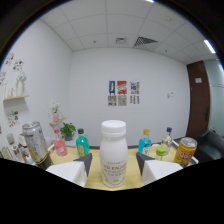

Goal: Make me a cup of Mount Fuji.

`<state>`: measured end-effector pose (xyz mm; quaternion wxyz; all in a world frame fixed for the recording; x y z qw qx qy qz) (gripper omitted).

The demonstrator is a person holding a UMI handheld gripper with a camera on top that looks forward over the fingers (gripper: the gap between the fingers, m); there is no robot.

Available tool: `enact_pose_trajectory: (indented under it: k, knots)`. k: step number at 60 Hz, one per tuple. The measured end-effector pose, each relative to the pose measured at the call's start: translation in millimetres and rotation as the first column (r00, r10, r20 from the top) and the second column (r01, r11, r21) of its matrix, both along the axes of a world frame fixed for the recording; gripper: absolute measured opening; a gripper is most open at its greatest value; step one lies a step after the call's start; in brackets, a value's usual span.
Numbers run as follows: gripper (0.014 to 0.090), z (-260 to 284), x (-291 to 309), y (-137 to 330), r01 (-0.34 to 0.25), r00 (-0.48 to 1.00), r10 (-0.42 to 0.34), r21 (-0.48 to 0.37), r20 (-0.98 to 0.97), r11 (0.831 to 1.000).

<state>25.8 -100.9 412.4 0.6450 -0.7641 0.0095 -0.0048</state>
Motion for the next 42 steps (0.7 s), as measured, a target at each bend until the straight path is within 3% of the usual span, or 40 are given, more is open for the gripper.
enact_pose_trajectory:
  k: [7, 15, 28, 42]
  knots:
    - [0.0709, -19.3, -3.8, 15.2, -0.005, 1.000, 0.005, -0.016, 0.006, 1.000]
    - [0.0513, -27.2, 0.3, 22.4, 0.022, 1.000, -0.022, -0.020, 0.006, 1.000]
    - [0.0492, -18.0, -3.5, 12.8, -0.007, 0.999, 0.005, -0.061, -0.041, 0.998]
    - [0.0494, 79.1, 6.5, -45.2, -0.028, 0.999, 0.032, 0.134, -0.022, 0.991]
